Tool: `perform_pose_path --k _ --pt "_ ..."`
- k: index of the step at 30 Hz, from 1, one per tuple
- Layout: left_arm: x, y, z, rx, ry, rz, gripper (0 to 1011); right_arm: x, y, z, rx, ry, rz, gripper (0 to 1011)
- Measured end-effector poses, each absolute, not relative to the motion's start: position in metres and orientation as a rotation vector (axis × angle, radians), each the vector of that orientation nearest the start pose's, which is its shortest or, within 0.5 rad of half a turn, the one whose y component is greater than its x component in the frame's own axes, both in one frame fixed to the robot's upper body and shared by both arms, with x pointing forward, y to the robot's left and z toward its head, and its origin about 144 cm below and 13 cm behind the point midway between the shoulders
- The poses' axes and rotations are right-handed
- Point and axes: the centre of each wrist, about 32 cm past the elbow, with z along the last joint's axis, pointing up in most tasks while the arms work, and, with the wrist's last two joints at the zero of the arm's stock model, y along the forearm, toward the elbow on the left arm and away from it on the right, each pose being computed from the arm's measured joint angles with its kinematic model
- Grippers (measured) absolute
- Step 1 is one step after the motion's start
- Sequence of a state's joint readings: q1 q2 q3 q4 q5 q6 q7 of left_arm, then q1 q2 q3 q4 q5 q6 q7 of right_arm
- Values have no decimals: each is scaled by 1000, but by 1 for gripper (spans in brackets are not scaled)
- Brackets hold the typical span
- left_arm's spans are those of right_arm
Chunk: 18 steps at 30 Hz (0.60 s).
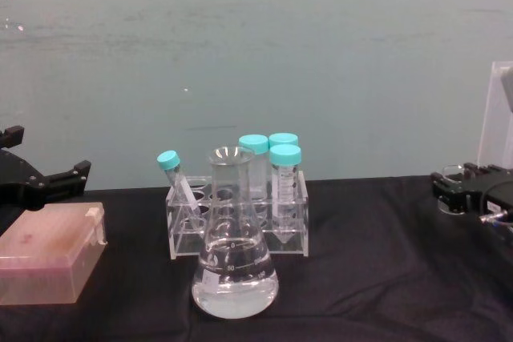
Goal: Place the experimental apparatus aside using one hand.
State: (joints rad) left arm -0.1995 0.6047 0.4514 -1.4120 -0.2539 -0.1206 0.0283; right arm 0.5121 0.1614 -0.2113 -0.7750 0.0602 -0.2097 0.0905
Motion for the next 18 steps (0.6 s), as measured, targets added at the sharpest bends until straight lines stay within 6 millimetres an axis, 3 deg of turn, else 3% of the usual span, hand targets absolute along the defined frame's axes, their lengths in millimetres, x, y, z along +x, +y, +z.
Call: perform_pose_path --k 18 --pt "489 310 1140 304 -285 1248 1000 584 -266 1092 -220 -48 -1381 503"
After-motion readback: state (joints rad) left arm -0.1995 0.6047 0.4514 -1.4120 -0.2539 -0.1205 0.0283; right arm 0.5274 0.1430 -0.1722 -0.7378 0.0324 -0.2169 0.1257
